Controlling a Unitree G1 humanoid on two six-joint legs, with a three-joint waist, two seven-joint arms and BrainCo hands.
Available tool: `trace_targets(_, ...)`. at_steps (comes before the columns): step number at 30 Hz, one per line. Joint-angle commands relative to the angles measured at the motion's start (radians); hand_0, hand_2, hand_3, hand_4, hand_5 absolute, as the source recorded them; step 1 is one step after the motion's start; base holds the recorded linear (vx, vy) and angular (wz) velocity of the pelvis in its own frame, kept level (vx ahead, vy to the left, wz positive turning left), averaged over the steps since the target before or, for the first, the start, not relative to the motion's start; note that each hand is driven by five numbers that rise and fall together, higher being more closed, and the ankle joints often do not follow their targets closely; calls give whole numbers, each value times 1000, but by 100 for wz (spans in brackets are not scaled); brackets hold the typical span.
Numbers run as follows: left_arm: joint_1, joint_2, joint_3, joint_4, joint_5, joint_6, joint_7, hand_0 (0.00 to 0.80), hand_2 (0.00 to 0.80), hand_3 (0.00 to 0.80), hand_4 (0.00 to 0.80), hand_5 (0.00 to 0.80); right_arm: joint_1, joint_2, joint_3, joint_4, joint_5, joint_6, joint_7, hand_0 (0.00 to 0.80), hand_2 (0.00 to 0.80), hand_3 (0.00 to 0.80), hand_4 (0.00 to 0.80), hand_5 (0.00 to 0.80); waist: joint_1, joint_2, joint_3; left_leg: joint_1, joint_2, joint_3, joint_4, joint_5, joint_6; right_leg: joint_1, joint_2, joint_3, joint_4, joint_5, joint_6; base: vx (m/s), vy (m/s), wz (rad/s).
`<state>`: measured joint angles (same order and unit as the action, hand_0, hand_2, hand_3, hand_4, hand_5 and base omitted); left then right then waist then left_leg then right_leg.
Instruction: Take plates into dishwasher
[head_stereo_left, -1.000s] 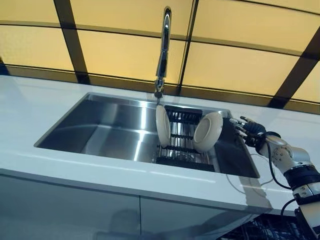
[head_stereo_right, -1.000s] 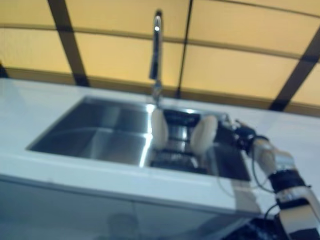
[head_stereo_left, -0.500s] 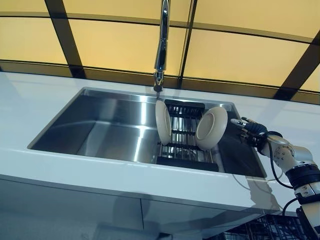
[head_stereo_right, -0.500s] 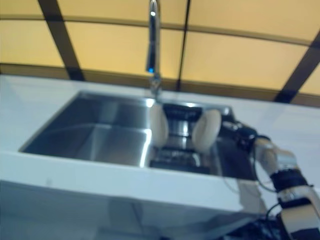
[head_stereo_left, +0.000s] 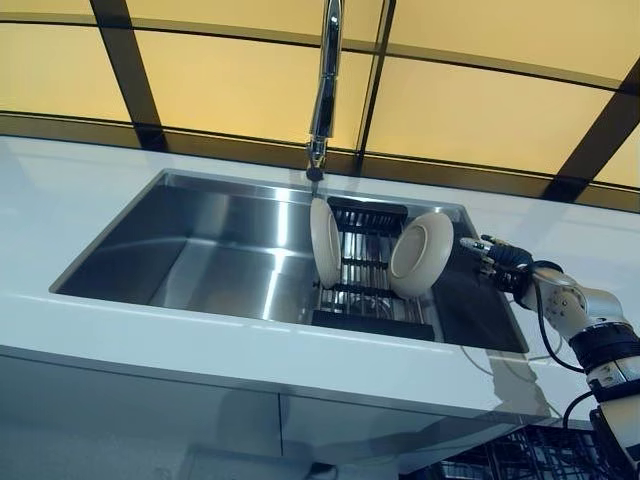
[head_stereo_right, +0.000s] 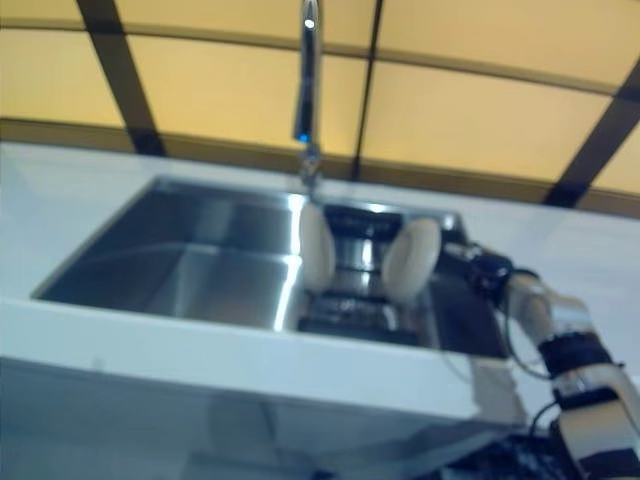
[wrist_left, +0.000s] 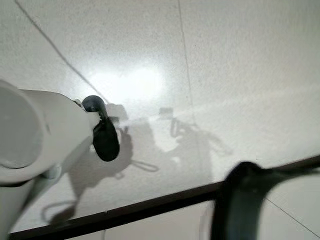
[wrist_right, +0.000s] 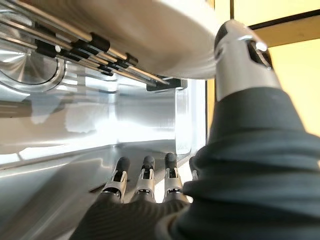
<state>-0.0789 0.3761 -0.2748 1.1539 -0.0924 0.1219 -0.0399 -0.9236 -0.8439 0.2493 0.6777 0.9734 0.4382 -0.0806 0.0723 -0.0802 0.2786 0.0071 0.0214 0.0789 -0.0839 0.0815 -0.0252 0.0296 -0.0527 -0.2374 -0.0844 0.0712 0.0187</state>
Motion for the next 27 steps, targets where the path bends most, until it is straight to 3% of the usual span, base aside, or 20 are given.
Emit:
trace_targets(1,-6,44,-46,31,5,-12,2,0,0,0,0,0,-115,-37,45,16,14,-47,10,0,0,0,0,0,33,-25,-33,5,-7,11,9,-81,8,-23,-66,-3,50,-16,112,30,2,0)
trace_targets(27,-1,41,-47,32,-14,-28,8,0,0,0,0,0,-118,-2,58,6,17,-37,11,0,0,0,0,0,42,-27,-10,3,-7,4,8,-81,5,-21,-68,-8,43,-12,111,4,0,0)
